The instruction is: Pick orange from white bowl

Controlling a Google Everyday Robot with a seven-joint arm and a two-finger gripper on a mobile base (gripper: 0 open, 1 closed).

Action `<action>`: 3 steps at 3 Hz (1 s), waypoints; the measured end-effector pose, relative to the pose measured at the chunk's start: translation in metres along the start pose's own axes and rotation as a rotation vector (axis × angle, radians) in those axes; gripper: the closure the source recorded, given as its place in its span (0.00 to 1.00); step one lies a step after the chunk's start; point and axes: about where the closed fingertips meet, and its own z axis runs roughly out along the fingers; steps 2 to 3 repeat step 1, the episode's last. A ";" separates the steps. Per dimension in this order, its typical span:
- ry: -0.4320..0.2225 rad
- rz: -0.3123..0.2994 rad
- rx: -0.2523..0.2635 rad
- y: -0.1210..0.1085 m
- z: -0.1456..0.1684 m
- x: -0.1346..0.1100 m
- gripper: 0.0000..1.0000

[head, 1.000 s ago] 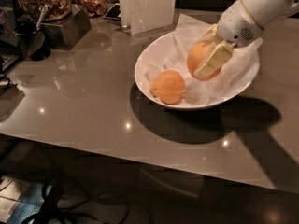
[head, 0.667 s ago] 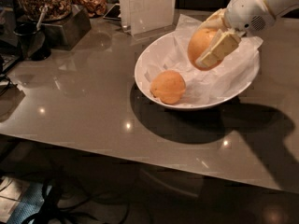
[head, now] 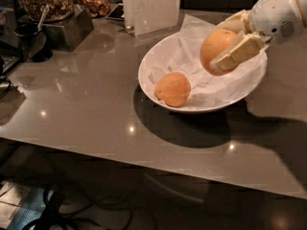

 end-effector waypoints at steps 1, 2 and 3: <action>-0.004 0.004 0.002 0.001 -0.002 0.001 1.00; -0.004 0.004 0.002 0.001 -0.002 0.001 1.00; -0.004 0.004 0.002 0.001 -0.002 0.001 1.00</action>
Offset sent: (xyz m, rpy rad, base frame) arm 0.0000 0.0000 0.0000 0.0000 0.0000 0.0000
